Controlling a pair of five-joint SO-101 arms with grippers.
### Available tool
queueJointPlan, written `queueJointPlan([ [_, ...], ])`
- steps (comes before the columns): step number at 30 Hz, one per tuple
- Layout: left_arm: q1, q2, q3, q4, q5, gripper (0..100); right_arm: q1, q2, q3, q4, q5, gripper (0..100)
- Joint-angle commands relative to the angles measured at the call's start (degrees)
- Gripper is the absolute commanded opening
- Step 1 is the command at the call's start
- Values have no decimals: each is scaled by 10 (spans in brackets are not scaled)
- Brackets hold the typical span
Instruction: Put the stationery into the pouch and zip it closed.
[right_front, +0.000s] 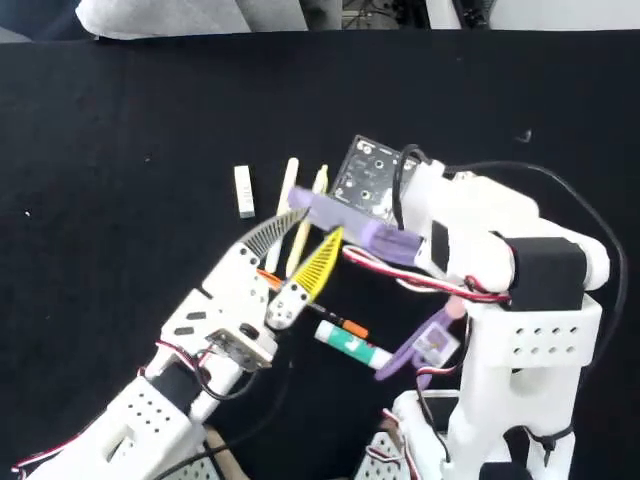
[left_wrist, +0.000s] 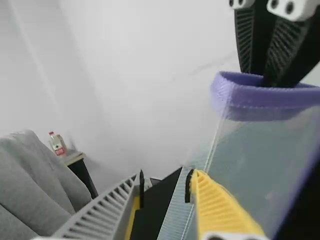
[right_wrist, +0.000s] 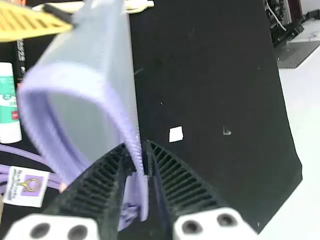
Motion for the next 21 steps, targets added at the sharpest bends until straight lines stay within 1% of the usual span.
queueJointPlan([
  [1, 14, -72, 9, 92, -3, 173, 13, -17, -17, 8, 13, 11],
  [7, 16, -214, 9, 245, -3, 174, 10, -17, -5, 20, 26, 11],
  [10, 40, -271, 10, 302, -6, 174, 4, -17, 15, 19, 26, 11],
  [11, 50, -287, 11, 316, -19, 174, -6, -17, 21, 20, 26, 11],
  [15, 84, -290, 12, 331, -105, 170, -31, -19, 38, 22, 25, 11],
  [19, 83, -276, 13, 332, -117, 170, -40, -20, 50, 23, 27, 11],
  [21, 82, -277, 13, 331, -117, 170, -40, -21, 69, 23, 51, 11],
])
